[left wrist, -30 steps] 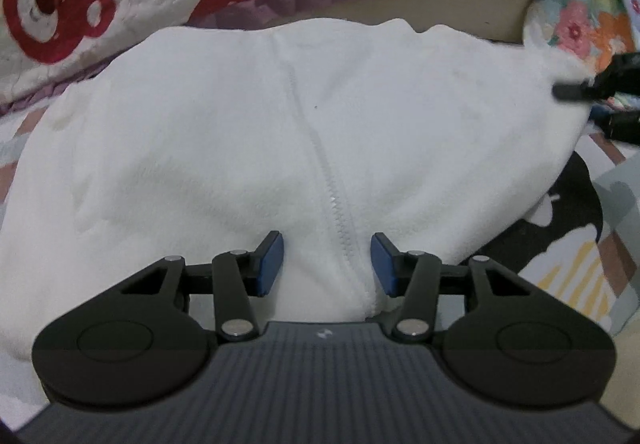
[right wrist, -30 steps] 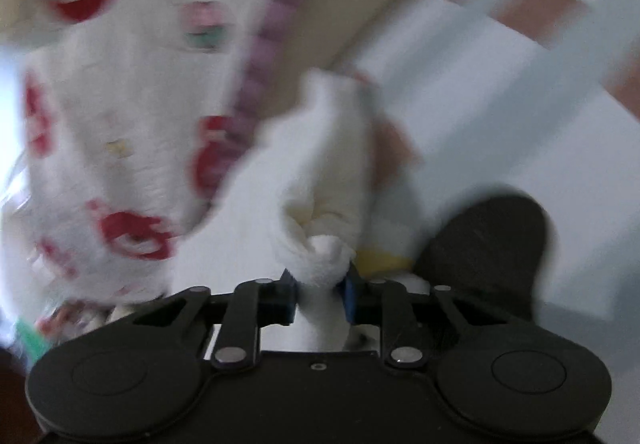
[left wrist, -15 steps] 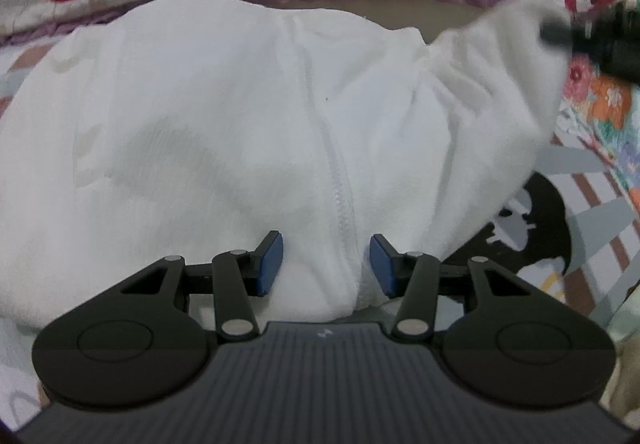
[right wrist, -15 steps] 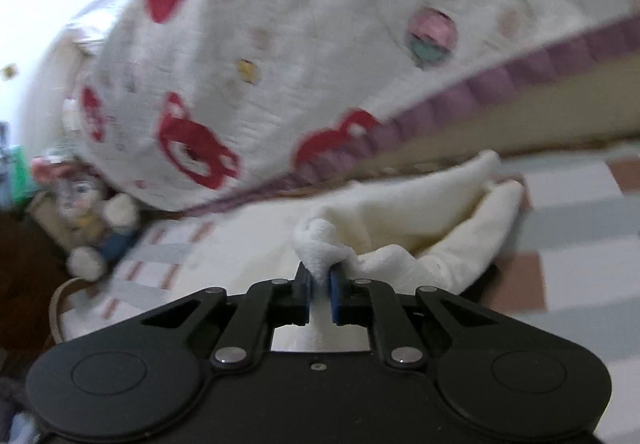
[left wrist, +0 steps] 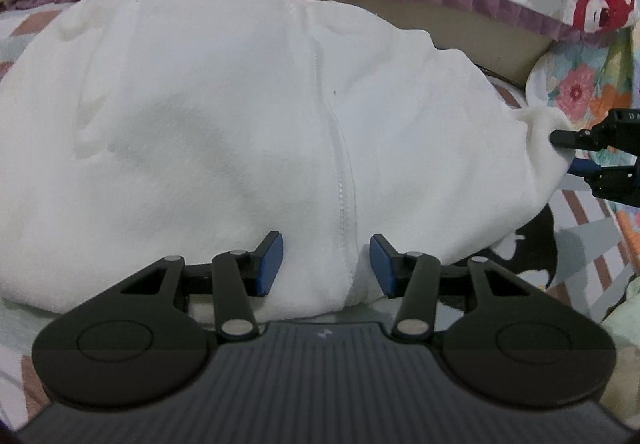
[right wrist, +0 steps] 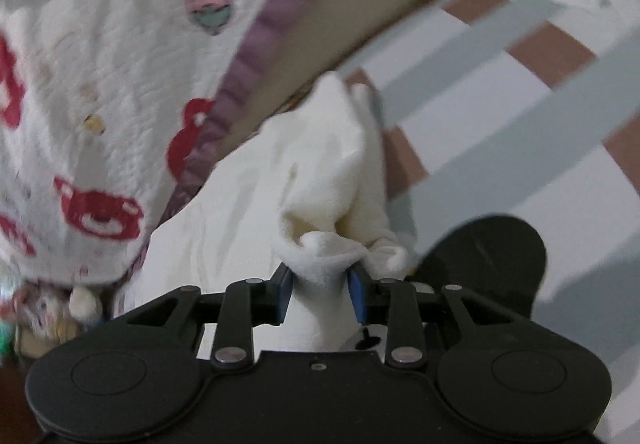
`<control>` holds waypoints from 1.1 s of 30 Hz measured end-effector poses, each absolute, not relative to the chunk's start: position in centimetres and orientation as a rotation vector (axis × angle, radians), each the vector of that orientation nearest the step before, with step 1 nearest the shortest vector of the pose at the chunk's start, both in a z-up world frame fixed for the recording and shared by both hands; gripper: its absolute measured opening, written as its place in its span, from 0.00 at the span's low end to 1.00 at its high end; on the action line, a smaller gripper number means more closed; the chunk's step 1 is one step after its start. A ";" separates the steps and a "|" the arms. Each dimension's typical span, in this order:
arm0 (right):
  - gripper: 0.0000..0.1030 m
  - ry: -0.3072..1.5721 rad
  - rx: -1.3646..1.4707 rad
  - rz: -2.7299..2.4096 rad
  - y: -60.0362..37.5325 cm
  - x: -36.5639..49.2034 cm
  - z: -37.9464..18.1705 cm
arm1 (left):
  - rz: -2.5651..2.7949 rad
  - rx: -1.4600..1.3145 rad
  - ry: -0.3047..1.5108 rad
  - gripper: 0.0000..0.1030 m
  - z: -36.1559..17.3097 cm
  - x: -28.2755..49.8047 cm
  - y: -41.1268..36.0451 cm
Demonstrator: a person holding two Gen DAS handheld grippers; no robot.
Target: Fold clothes
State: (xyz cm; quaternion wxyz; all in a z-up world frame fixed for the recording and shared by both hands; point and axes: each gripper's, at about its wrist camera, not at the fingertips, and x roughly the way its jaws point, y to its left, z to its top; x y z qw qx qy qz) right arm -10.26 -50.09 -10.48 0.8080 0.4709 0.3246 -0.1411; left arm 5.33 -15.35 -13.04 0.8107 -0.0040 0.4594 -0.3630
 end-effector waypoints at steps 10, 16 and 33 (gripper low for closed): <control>0.59 0.726 1.182 -0.293 -49.7 -10.8 -13.4 | -0.704 -0.296 0.919 0.38 -12.6 6.9 -11.8; 0.59 0.747 1.319 -0.390 -49.4 -11.7 -16.2 | -0.645 -0.244 0.949 0.35 -12.9 7.4 -11.8; 0.13 0.577 0.618 -0.075 -44.7 -6.9 -6.8 | -0.593 -0.143 1.036 0.31 -11.4 6.8 -10.2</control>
